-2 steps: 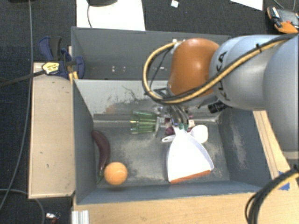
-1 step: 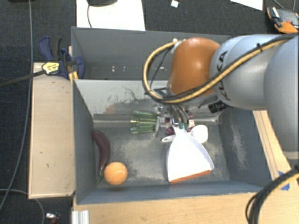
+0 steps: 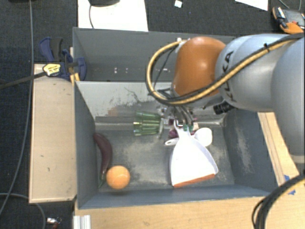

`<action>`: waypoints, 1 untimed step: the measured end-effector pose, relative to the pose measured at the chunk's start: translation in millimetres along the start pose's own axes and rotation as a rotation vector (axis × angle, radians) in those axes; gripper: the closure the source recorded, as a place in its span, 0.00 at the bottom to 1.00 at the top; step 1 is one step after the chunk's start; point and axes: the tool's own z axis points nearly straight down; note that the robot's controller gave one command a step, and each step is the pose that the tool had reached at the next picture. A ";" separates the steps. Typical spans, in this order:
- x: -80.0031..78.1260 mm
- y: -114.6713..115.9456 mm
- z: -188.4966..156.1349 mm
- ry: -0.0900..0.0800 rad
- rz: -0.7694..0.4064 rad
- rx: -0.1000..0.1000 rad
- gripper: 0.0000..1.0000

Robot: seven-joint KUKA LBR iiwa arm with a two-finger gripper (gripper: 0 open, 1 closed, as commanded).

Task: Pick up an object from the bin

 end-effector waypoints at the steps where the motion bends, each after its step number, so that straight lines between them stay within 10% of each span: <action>1: -0.5 0.1 -6.8 -0.003 0.000 -0.001 1.00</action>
Offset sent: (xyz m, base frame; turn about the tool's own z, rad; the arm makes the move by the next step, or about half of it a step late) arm 0.0003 0.0000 0.0256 0.0001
